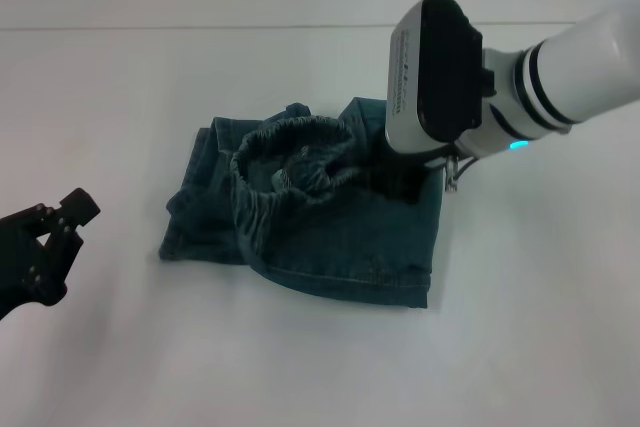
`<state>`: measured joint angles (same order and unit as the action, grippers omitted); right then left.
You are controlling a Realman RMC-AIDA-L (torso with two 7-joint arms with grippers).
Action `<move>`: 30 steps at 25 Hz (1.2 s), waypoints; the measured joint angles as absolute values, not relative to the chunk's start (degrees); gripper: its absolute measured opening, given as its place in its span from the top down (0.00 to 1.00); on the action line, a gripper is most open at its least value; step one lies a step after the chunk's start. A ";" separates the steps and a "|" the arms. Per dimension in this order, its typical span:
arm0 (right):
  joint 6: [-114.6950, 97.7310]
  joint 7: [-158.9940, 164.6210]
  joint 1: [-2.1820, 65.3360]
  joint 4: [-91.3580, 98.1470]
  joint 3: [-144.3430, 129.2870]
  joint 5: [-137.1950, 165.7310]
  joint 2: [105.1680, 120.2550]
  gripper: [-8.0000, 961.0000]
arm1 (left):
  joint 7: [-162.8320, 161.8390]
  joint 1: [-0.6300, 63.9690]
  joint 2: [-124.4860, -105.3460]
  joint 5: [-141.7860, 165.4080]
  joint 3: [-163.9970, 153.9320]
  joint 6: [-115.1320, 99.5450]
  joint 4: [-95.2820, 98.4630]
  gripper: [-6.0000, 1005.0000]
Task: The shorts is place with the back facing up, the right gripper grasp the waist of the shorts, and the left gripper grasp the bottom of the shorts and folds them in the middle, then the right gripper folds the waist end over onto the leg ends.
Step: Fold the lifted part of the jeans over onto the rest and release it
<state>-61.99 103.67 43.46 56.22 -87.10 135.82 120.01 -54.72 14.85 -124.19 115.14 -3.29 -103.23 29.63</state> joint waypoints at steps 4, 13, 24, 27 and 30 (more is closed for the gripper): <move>-61.06 102.12 44.20 57.38 -86.10 135.78 119.83 0.88 | -54.72 14.76 -124.18 115.14 -3.32 -103.48 29.61 0.97; -59.01 96.06 48.58 53.25 -83.42 132.61 119.99 0.95 | -54.67 14.55 -124.27 115.43 -3.34 -103.38 29.52 0.97; -54.23 75.80 57.25 35.08 -73.54 123.45 119.86 0.89 | -54.75 14.41 -124.28 115.58 -3.33 -103.62 28.75 0.97; -54.88 71.70 57.32 34.88 -72.97 119.92 119.74 0.87 | -54.73 14.41 -124.28 115.58 -3.30 -102.76 28.31 0.97; -56.17 69.56 57.73 35.04 -72.96 119.13 119.72 0.85 | -54.73 14.39 -124.28 115.58 -3.25 -102.36 27.92 0.96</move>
<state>-56.17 69.56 57.73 35.04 -72.96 119.13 119.72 -54.73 14.39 -124.28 115.58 -3.25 -102.36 27.92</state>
